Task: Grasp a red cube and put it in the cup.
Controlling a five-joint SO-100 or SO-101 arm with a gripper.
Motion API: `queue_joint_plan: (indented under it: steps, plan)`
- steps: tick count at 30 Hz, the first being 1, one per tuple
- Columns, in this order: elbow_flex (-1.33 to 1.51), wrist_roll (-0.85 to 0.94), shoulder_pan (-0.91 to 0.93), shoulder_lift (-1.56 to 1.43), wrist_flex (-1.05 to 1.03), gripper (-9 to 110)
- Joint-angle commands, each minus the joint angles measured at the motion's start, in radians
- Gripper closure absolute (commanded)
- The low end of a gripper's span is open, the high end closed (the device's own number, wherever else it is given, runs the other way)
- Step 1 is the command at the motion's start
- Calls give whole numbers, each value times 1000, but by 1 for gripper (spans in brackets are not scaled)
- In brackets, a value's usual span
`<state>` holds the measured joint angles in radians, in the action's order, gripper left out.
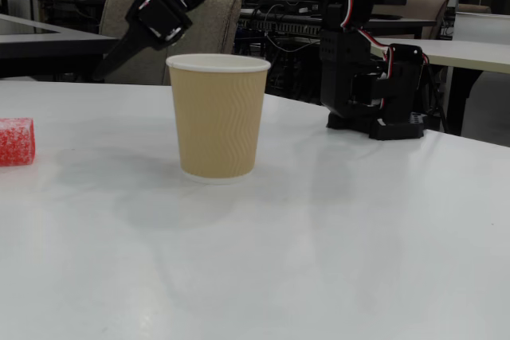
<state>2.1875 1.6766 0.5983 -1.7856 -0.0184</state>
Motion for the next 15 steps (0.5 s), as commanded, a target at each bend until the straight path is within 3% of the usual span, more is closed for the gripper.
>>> queue_joint_plan:
  steps: [1, 15]
  plan:
    - [-118, 64, -35, 8, 11, 101]
    - [-238, 173, -161, 135, 12, 101]
